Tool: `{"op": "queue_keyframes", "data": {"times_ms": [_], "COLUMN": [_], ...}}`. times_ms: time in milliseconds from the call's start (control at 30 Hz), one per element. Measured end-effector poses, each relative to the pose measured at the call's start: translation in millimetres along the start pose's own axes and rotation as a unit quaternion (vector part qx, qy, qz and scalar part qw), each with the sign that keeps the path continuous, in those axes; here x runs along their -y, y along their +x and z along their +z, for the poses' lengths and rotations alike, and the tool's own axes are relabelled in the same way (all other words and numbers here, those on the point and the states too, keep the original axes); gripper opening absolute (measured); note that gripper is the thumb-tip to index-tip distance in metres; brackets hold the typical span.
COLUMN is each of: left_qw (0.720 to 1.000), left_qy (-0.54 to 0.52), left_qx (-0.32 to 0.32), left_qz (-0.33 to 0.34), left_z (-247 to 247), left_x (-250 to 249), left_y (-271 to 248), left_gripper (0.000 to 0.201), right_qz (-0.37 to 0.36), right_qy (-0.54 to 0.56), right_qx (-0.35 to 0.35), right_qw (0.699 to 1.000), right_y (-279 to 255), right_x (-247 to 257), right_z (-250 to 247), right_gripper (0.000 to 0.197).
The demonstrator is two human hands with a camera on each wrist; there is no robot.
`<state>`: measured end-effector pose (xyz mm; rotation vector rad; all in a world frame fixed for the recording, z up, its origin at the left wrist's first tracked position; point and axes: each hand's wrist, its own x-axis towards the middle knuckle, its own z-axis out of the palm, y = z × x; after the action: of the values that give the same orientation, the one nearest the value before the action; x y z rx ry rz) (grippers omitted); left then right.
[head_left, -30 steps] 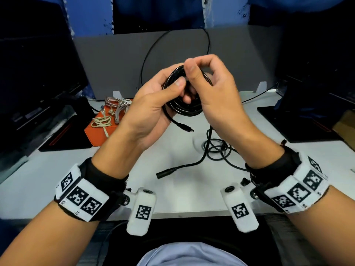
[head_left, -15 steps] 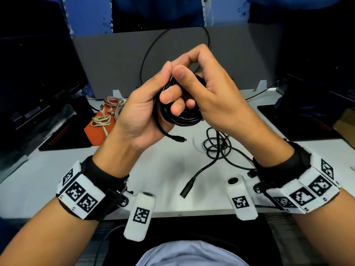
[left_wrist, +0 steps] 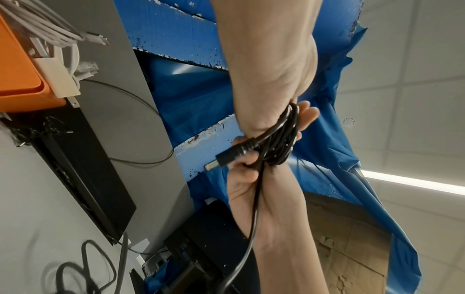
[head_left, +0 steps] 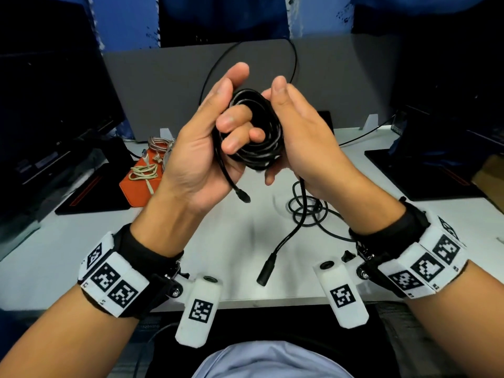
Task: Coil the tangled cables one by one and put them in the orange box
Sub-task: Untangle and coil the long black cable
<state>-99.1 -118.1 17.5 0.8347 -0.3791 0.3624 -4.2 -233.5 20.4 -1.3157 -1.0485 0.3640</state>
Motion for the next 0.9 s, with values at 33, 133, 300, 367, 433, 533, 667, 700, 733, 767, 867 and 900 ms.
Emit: {"op": "queue_keyframes", "data": {"times_ms": [33,133,300,367,433,533,667,700,733,767,867,900], "left_qw": [1.000,0.996,0.960,0.934,0.893,0.826,0.670,0.614,0.577,0.559,0.532,0.524], "left_qy": [0.003,0.042,0.193,0.269,0.383,0.544,0.732,0.779,0.807,0.820,0.844,0.850], "left_qx": [-0.010,-0.048,-0.124,-0.144,-0.138,-0.074,-0.030,-0.031,-0.031,-0.027,-0.008,-0.002], "left_qz": [0.012,0.065,0.164,0.184,0.193,0.129,0.120,0.126,0.125,0.116,0.069,0.052], "left_z": [-1,-4,-2,0,3,5,8,6,4,3,1,2], "left_x": [-4,-15,-22,-16,-9,-4,-8,-10,-12,-15,-24,-26], "left_y": [1,2,0,-1,-2,-4,-10,-10,-10,-9,-10,-10], "left_gripper": [0.029,0.027,0.024,0.023,0.023,0.019,0.016,0.017,0.017,0.016,0.015,0.014], "right_qz": [0.005,0.011,0.047,0.081,0.118,0.143,0.153,0.146,0.140,0.136,0.123,0.116], "right_qy": [-0.012,-0.071,-0.231,-0.270,-0.252,-0.212,-0.153,-0.138,-0.128,-0.118,-0.105,-0.109], "right_qx": [0.011,0.058,0.170,0.210,0.249,0.299,0.323,0.327,0.328,0.327,0.324,0.328], "right_qw": [1.000,0.996,0.957,0.936,0.928,0.919,0.921,0.923,0.926,0.928,0.932,0.931], "right_y": [1,3,1,-2,-6,-10,-12,-11,-10,-9,-6,-5], "right_x": [-2,-10,-21,-24,-21,-16,-8,-6,-4,-1,2,1], "right_z": [-1,-7,1,4,7,5,-1,-2,-5,-8,-17,-20], "right_gripper": [0.043,0.036,0.036,0.028,0.006,0.019,0.027,0.023,0.020,0.019,0.027,0.030]}}
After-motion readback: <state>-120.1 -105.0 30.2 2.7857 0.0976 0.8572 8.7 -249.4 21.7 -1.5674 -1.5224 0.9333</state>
